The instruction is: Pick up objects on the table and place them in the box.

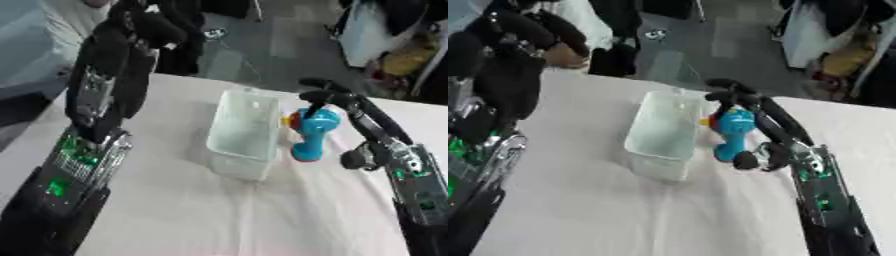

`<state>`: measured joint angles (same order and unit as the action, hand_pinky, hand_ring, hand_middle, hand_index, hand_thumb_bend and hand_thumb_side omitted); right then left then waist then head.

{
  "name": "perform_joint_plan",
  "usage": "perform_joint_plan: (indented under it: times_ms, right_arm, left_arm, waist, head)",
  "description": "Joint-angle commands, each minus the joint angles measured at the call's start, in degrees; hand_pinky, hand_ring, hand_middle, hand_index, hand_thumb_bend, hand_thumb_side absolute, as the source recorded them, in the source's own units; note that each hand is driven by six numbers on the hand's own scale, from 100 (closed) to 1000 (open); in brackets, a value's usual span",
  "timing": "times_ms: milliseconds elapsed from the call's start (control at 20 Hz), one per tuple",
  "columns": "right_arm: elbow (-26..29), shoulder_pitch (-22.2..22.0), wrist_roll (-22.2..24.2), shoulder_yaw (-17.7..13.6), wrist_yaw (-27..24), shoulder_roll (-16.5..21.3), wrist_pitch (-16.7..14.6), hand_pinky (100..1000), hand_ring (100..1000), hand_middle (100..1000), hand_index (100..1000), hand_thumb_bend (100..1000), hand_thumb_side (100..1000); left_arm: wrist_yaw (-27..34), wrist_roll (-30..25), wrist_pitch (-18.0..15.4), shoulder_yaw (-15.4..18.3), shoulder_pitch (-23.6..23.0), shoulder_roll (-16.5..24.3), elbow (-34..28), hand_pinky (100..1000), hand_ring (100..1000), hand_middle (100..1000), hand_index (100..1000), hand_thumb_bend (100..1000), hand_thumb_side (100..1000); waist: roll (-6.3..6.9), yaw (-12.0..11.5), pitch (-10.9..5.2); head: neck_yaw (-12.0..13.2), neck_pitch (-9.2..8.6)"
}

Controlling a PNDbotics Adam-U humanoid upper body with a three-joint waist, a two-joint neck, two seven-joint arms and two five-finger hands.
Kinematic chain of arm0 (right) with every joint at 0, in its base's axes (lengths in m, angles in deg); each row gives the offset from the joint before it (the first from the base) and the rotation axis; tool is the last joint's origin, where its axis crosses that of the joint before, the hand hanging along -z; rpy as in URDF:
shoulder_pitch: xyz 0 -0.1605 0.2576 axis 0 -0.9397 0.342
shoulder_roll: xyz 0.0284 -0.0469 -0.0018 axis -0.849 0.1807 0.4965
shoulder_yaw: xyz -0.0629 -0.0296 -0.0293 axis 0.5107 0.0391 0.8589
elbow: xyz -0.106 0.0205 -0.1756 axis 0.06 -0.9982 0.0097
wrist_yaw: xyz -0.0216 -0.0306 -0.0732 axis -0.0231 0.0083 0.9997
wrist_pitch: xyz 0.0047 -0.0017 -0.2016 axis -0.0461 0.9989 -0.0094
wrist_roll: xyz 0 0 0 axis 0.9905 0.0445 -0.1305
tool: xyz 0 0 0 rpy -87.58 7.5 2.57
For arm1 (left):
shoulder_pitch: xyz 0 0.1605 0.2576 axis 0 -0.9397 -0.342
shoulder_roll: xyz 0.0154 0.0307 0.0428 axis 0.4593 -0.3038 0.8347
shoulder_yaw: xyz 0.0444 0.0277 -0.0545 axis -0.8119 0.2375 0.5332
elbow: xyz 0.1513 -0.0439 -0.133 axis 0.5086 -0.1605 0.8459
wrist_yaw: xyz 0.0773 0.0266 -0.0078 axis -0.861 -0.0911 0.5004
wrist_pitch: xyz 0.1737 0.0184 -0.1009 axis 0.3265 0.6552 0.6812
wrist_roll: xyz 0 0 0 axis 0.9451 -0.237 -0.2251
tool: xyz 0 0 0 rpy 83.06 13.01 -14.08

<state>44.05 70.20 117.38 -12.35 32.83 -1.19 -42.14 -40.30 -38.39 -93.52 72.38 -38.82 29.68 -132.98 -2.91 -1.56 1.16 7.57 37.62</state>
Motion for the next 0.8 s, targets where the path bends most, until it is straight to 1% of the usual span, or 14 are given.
perform_joint_plan:
  times_ms: [50,300,500,650,800]
  right_arm:
    - [-2.7,2.1,-1.0,-1.1,4.7,0.2,-2.1,865,626,958,892,962,1000]
    - [-7.9,3.3,-5.1,-2.9,9.8,-0.2,-2.7,862,621,960,896,965,1000]
    - [-12.7,5.1,-10.5,-4.3,13.8,0.3,-2.4,856,614,952,887,967,1000]
    - [-16.0,6.4,-14.1,-4.9,16.9,0.4,-2.2,856,612,951,887,968,1000]
    - [-18.9,7.5,-16.5,-5.2,19.3,0.5,-2.2,856,610,953,894,965,1000]
  left_arm:
    - [0.3,-0.3,0.0,0.4,0.5,0.7,-0.8,530,582,794,658,269,906]
    - [0.3,-0.6,0.0,0.4,0.4,0.7,-0.8,530,581,794,657,268,907]
    - [0.3,-0.8,0.0,0.4,0.4,0.7,-0.8,529,580,794,657,266,908]
    - [0.4,-0.9,0.0,0.4,0.4,0.6,-0.8,528,580,794,657,266,909]
    - [0.4,-1.1,0.0,0.3,0.4,0.6,-0.8,527,579,794,657,265,911]
  waist:
    - [0.41,-0.1,-0.75]
    - [0.47,-0.1,-0.76]
    - [0.49,-0.2,-0.74]
    - [0.49,-0.3,-0.70]
    - [0.49,-0.4,-0.66]
  head:
    - [0.2,0.10]
    - [0.5,0.16]
    - [0.8,0.19]
    - [0.8,0.27]
    - [1.0,0.30]
